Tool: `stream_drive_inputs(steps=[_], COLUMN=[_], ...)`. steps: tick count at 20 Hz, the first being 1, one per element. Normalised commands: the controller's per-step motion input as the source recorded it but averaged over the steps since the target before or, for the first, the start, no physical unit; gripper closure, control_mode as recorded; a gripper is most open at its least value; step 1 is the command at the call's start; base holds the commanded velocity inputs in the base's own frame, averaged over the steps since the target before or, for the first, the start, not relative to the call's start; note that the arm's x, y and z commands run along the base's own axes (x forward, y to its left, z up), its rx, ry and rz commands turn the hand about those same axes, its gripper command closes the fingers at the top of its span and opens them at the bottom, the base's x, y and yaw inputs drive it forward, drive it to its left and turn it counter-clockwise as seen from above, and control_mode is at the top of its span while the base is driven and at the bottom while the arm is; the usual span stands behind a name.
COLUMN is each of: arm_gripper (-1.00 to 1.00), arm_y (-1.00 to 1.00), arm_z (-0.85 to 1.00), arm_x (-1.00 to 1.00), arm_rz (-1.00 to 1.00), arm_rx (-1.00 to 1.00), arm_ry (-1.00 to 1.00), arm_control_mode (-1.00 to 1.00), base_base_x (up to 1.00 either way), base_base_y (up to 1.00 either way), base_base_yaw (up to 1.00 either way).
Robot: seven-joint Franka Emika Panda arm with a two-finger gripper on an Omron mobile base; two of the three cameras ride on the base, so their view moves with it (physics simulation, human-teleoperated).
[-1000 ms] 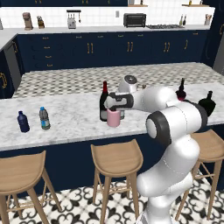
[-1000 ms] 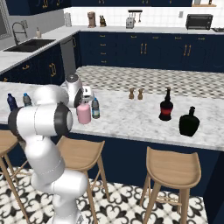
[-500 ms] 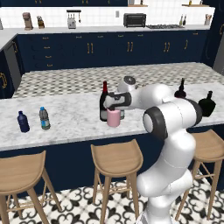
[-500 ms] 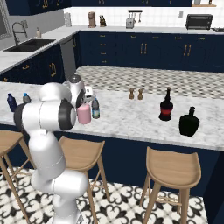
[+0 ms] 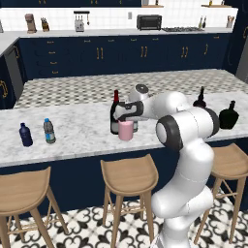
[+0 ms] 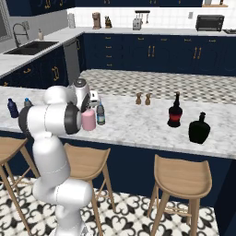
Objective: Move the plastic bottles in the middle to the plastics group, and the glass bottles in the middle to the glass group.
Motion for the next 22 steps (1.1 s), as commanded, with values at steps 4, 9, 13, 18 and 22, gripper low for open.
stream_drive_inputs(steps=[4, 9, 13, 18, 22], arm_gripper=[-1.0, -1.0, -1.0, 1.0, 1.0], arm_y=[0.01, 0.0, 0.0, 0.0, 0.0], arm_z=[-0.11, -0.03, 0.0, 0.0, 0.0], arm_x=[0.16, 0.17, 0.04, 0.0, 0.0], arm_rz=[0.01, 0.01, 0.0, 0.0, 0.0], arm_rx=[0.0, 0.0, 0.0, 0.0, 0.0], arm_ry=[0.0, 0.0, 0.0, 0.0, 0.0], arm_control_mode=[-1.0, -1.0, -1.0, -1.0, -1.0], base_base_x=[0.0, 0.0, 0.0, 0.0, 0.0], base_base_y=[0.0, 0.0, 0.0, 0.0, 0.0], base_base_yaw=[0.0, 0.0, 0.0, 0.0, 0.0])
